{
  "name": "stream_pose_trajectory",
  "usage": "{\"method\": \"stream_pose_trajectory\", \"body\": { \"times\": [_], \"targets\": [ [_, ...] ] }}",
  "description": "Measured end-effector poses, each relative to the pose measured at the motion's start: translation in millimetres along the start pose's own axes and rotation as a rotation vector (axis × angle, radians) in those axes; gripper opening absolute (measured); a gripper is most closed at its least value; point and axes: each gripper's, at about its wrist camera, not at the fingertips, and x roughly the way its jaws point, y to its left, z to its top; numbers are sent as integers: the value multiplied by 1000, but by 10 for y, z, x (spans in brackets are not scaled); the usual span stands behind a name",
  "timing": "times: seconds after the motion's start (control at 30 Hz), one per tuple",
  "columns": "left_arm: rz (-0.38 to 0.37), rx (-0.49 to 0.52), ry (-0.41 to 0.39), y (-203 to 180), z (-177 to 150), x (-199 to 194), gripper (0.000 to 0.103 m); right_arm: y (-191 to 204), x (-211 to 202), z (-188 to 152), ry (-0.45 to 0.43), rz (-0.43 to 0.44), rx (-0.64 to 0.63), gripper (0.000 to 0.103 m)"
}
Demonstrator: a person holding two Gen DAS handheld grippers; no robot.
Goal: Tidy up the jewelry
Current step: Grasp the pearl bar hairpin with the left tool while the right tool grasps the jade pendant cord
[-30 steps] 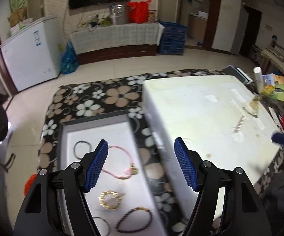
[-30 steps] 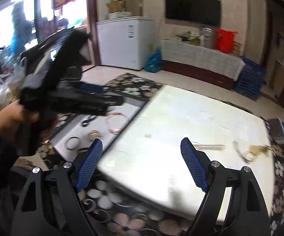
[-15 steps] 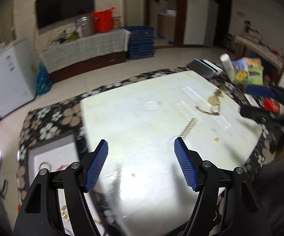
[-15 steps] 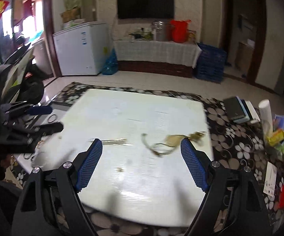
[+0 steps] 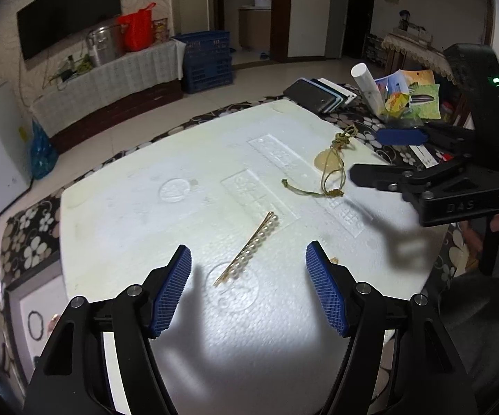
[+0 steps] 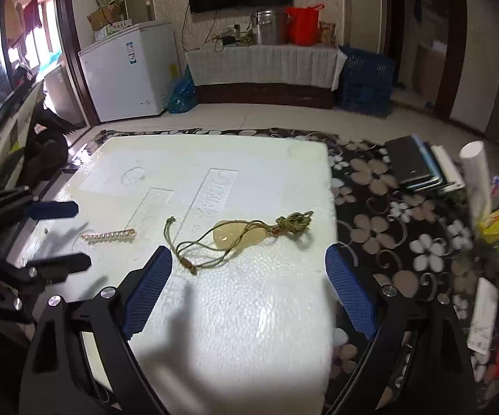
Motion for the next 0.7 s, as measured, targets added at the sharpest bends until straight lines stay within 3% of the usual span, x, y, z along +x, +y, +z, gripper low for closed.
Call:
{"method": "stream_pose_trajectory", "body": {
  "times": [0.27, 0.37, 0.43, 0.6, 0.7],
  "targets": [
    [12, 28, 21, -24, -11, 146, 71, 107, 147, 40, -15, 31, -79, 91],
    [9, 35, 16, -28, -4, 150, 70, 112, 190, 41, 19, 29, -76, 89],
    [11, 40, 10, -30, -3, 147, 65, 124, 216, 33, 30, 22, -94, 82],
    [6, 50, 5, -44, 10, 142, 39, 140, 201, 40, 27, 35, -90, 67],
    [4, 55, 5, -41, 8, 135, 37, 104, 197, 63, 28, 51, -57, 65]
  ]
}}
